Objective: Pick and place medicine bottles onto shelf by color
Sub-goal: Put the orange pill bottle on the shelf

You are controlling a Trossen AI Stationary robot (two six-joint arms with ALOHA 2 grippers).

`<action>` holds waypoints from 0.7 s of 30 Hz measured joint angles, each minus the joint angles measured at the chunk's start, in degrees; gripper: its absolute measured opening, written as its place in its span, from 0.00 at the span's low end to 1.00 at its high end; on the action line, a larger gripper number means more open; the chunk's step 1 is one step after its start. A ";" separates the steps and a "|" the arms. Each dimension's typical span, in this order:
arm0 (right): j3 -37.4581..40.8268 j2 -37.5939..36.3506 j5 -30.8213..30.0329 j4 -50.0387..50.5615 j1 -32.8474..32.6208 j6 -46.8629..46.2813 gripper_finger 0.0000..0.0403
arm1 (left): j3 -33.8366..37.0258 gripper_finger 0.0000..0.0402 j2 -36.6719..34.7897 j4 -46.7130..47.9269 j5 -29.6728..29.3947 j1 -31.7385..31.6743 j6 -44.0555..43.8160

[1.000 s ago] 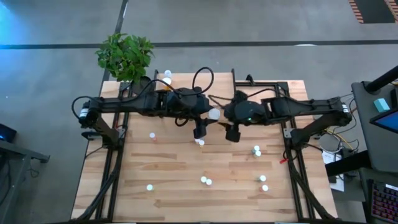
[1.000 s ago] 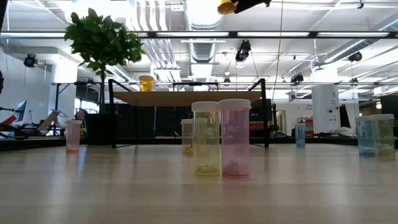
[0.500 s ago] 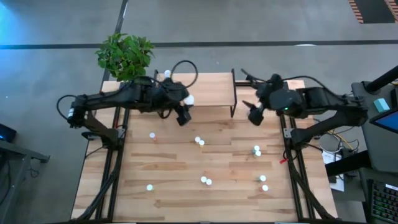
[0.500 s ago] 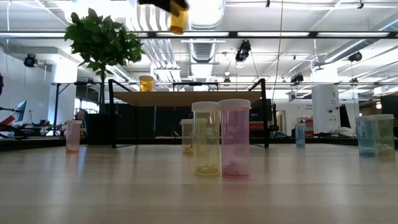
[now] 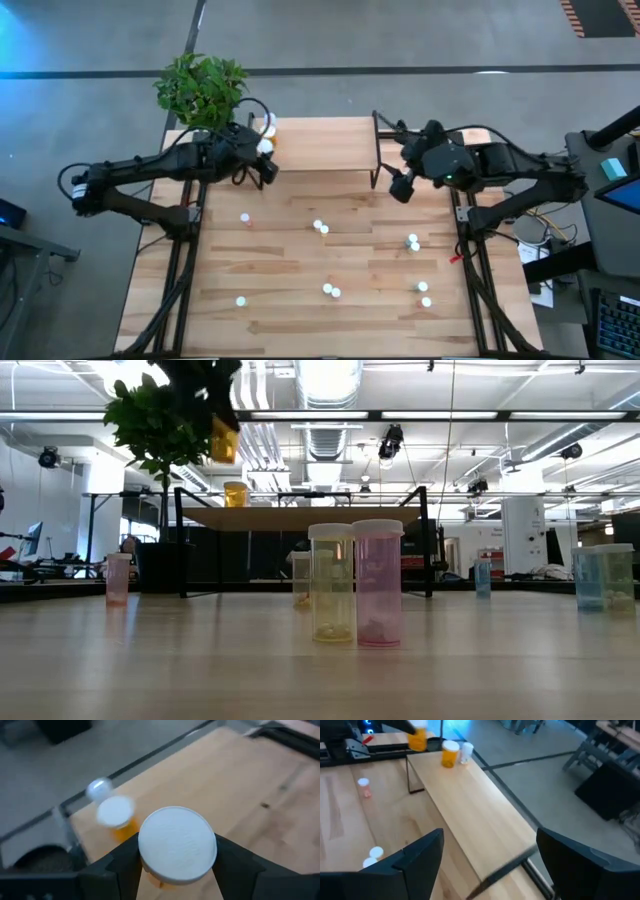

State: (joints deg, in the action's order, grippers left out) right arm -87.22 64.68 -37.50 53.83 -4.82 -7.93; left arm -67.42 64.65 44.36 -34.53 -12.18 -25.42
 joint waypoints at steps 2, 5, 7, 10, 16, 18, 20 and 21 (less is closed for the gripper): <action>0.00 1.40 0.00 -2.12 0.00 1.97 0.75 | 2.53 0.47 -0.66 -2.32 1.28 -2.69 -1.26; -0.08 3.17 0.02 -4.01 0.00 4.50 0.74 | 5.39 0.47 -0.61 -5.25 6.06 -6.34 -0.87; -0.47 4.17 0.01 -4.01 0.02 5.54 0.73 | 6.74 0.47 -0.13 -7.61 9.36 -8.03 0.41; -0.59 4.90 0.02 -3.91 0.26 6.11 0.73 | 8.67 0.47 0.96 -10.26 10.52 -9.19 0.66; -0.59 4.38 0.01 -3.50 0.26 5.55 0.73 | 9.69 0.47 3.64 -10.85 10.53 -9.74 0.38; -0.59 3.83 0.00 -3.48 0.29 4.99 0.73 | 9.58 0.47 4.48 -11.56 10.48 -9.74 0.39; -0.61 3.39 -0.02 -3.52 0.48 4.99 0.73 | 9.50 0.47 5.03 -11.93 10.41 -9.74 0.34; -0.61 3.15 -0.02 -3.50 0.48 4.89 0.73 | 9.47 0.47 5.22 -12.03 10.33 -9.74 0.33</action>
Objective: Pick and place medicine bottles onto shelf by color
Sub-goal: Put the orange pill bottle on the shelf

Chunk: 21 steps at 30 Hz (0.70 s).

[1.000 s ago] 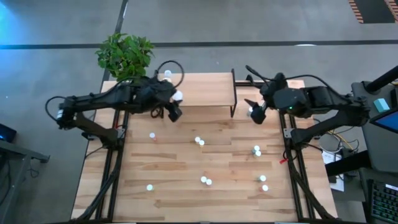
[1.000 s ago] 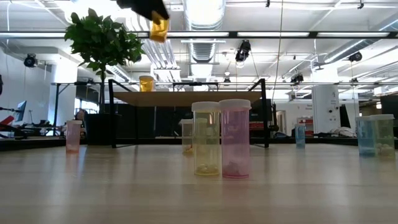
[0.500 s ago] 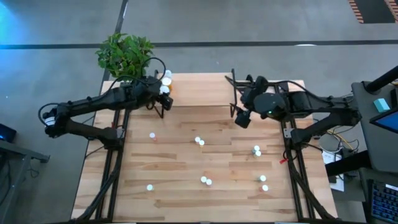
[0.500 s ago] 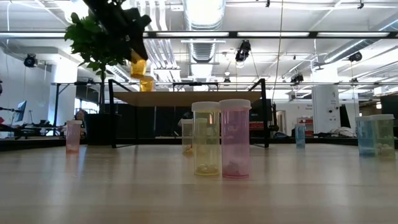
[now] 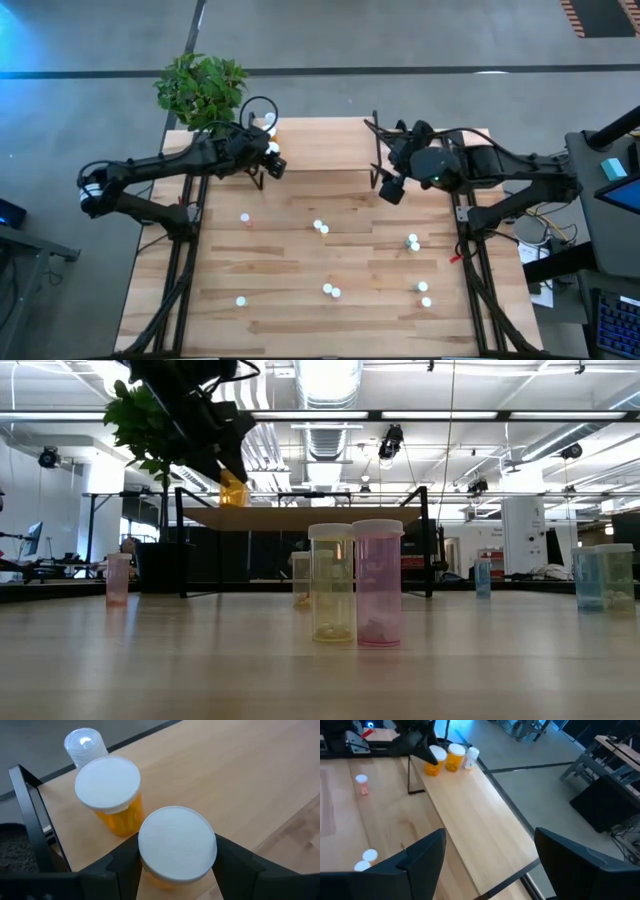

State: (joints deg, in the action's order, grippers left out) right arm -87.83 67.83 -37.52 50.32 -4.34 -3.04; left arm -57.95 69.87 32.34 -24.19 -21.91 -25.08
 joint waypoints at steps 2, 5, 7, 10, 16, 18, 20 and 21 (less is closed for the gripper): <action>-0.02 -0.28 -0.02 0.00 0.00 -0.06 0.73 | -0.07 0.47 0.12 0.09 -0.05 0.00 -0.02; -0.02 -0.32 -0.02 0.02 0.02 2.31 0.74 | -0.15 0.47 -0.27 0.55 -0.08 0.00 -0.04; -0.02 -0.24 -0.04 -0.01 0.02 4.50 0.75 | -0.19 0.49 -0.75 1.09 -0.02 0.00 -0.03; -0.02 0.24 -0.13 -0.13 0.22 5.56 0.75 | -0.20 0.53 -1.44 1.55 -0.10 -0.12 0.29; -0.02 1.08 -1.63 -0.29 0.63 3.07 0.72 | -0.20 0.64 -1.58 1.51 -0.30 -0.24 1.06; -0.02 1.30 -3.60 -0.30 0.63 2.51 0.71 | -0.31 0.66 -1.58 1.52 -0.32 -0.24 1.60; -0.02 1.30 -4.52 -0.36 0.63 1.15 0.69 | -0.94 0.68 -1.58 1.63 -0.06 -0.24 1.44; -0.02 1.30 -4.52 -0.49 0.63 0.58 0.69 | -1.47 0.69 -1.59 1.68 0.16 -0.24 1.43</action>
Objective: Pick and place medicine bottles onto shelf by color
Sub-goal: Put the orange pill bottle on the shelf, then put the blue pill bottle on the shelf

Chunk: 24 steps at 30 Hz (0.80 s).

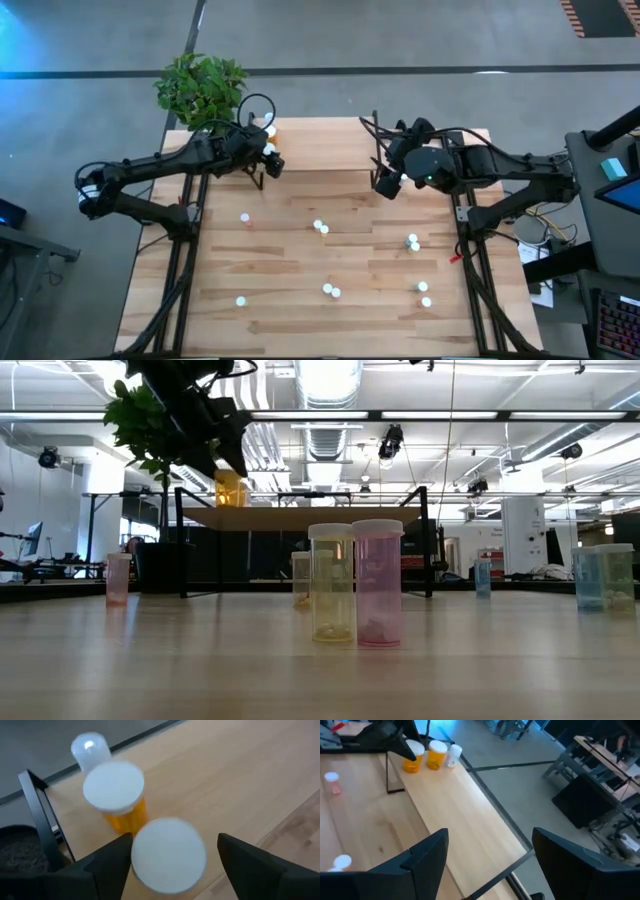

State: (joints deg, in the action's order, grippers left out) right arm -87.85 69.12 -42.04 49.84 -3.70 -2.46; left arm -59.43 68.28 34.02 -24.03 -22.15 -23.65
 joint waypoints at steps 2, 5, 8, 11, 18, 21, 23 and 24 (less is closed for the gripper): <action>0.00 0.00 -0.05 -0.32 0.02 -1.49 0.67 | -1.30 0.70 -0.22 0.66 0.83 0.02 0.03; 0.00 -0.02 -0.03 -0.56 0.01 -2.52 0.66 | -3.72 0.71 -0.58 2.79 3.35 0.13 0.06; 0.00 -0.02 0.00 0.06 0.00 -3.60 0.65 | -6.08 0.71 -1.10 6.65 5.71 0.39 0.07; 0.00 -0.02 0.79 0.99 0.00 -5.62 0.65 | -8.09 0.71 -1.63 10.97 6.24 0.98 0.12; 0.00 0.49 9.48 0.31 0.00 -9.79 0.65 | -10.04 0.71 -4.77 15.05 6.40 3.54 0.01; 0.63 2.21 9.78 -1.14 0.00 -10.15 0.65 | -9.65 0.71 -6.08 15.24 6.42 3.86 -0.15; 0.76 4.16 10.10 -1.32 0.00 -12.76 0.64 | -9.65 0.71 -6.70 15.92 6.41 4.25 -1.58; 0.79 5.17 10.92 -1.16 0.00 -14.15 0.64 | -9.65 0.71 -7.05 16.37 6.76 4.57 -2.06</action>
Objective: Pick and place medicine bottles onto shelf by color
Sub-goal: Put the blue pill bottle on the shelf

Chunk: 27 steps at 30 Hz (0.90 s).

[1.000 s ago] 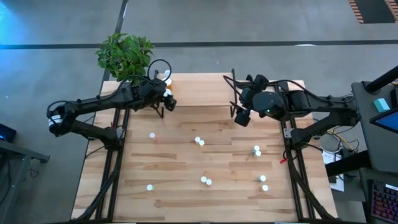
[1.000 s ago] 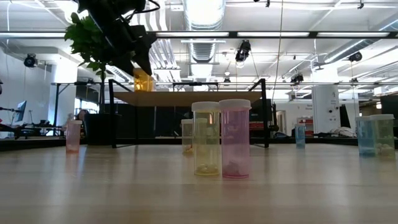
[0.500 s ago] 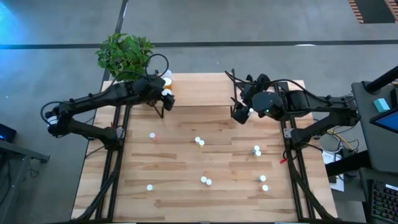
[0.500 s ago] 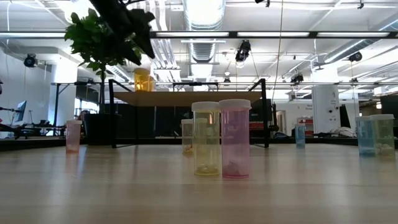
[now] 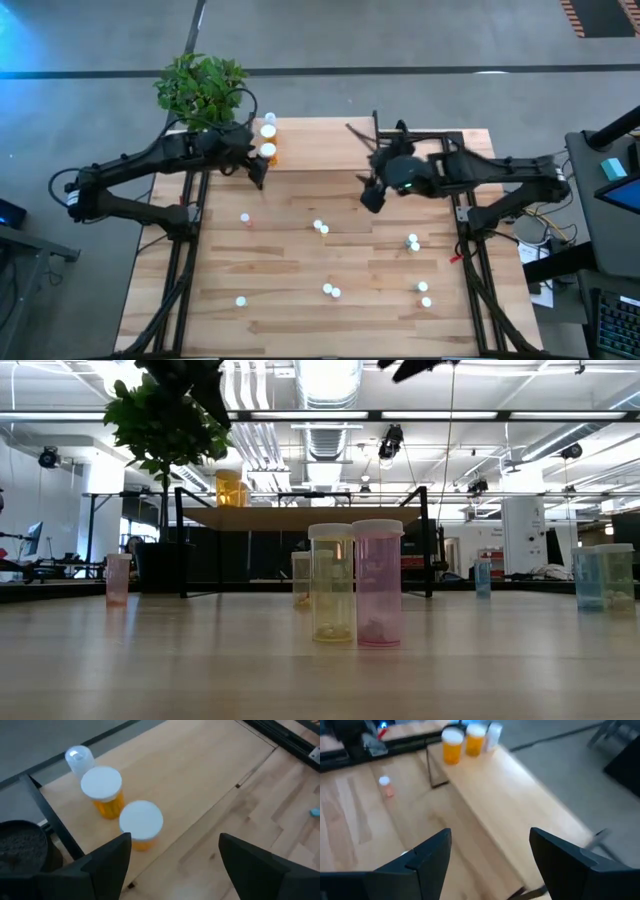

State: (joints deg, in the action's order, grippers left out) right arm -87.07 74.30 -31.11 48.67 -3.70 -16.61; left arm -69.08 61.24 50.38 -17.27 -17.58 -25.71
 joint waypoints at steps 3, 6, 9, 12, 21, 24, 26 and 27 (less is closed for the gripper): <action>0.04 2.85 6.47 1.03 -0.61 -0.39 0.63 | 0.13 0.71 -1.29 0.37 2.01 1.24 -1.22; 0.04 5.88 5.26 -0.06 -3.84 -0.60 0.62 | 0.50 0.71 -2.10 2.94 1.96 3.01 -3.55; 0.09 8.65 2.71 -0.16 -6.95 -3.33 0.61 | 1.18 0.71 -2.58 6.35 2.08 4.41 -4.52; 0.09 10.91 0.75 0.08 -9.97 -7.50 0.61 | 1.57 0.71 -3.39 10.32 2.07 6.81 -7.15; 0.09 16.69 -1.21 -1.00 -18.41 -18.73 0.60 | 2.62 0.71 -6.45 11.39 -0.52 16.20 -11.05; 0.09 18.32 -1.99 -1.23 -20.70 -21.35 0.60 | 2.64 0.71 -6.86 10.64 -1.18 19.50 -11.68; 0.09 19.68 -1.92 -1.20 -21.61 -22.74 0.60 | 2.70 0.71 -6.76 9.41 -1.21 22.11 -13.65; 0.09 20.36 -1.92 -1.07 -21.99 -23.28 0.60 | 2.73 0.71 -6.50 9.27 -1.23 23.61 -14.93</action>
State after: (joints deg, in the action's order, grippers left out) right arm -86.98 94.66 -33.04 47.60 -25.70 -39.89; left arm -66.35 54.73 59.65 -18.50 6.03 -40.64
